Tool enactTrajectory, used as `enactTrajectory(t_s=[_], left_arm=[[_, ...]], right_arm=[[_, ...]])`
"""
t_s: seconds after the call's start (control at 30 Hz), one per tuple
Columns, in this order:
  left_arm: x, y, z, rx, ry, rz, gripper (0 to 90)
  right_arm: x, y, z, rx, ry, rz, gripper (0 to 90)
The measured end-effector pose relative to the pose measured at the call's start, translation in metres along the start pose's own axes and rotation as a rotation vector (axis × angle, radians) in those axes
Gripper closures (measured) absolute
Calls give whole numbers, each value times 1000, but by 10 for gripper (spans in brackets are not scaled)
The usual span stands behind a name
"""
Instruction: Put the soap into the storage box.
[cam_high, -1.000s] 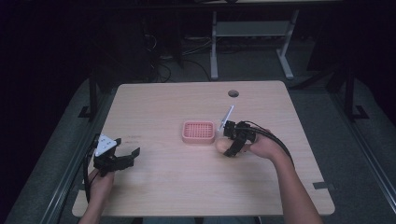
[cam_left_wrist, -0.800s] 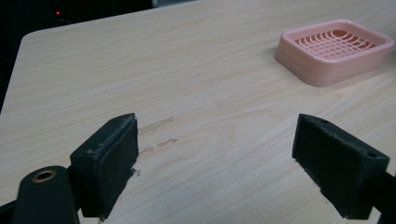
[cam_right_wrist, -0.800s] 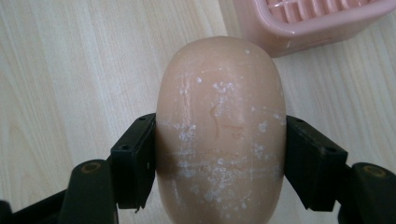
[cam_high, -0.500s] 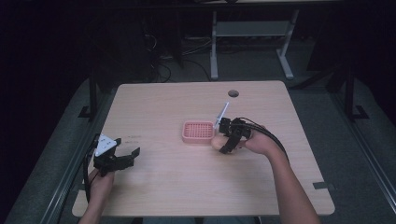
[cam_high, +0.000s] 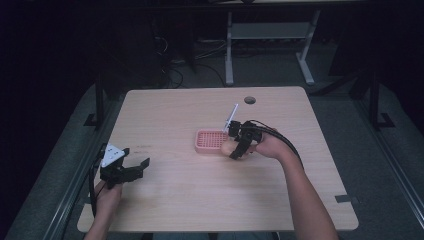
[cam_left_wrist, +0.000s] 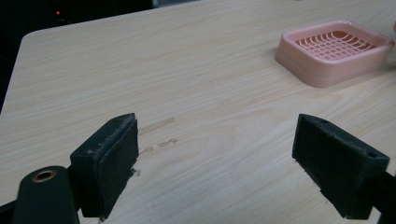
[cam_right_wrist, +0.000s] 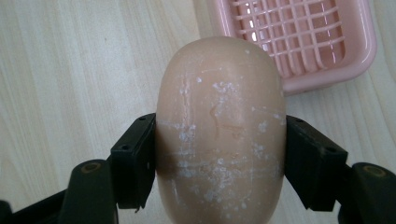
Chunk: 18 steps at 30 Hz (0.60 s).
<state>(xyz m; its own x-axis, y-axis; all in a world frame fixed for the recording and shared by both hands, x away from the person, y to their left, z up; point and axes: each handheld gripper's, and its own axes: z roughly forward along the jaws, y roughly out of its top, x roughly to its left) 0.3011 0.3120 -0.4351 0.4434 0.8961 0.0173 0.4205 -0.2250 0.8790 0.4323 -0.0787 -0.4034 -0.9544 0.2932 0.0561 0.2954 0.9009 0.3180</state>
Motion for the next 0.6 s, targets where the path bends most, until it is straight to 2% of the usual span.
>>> enactTrajectory(t_s=[0.2,0.3,0.43,0.6], left_arm=[[0,0,0,0,-1,-1,142],[0,0,0,0,-1,0,142],[0,0,0,-1,-1,-1,142],[0,0,0,-1,-1,-2,142]], right_arm=[[-3,7,0,3,2,-7,319],[-4,10,0,-19,12,-10,319],[-6,14,1,2,6,-13,319],[-8,23,-2,0,1,-28,319]])
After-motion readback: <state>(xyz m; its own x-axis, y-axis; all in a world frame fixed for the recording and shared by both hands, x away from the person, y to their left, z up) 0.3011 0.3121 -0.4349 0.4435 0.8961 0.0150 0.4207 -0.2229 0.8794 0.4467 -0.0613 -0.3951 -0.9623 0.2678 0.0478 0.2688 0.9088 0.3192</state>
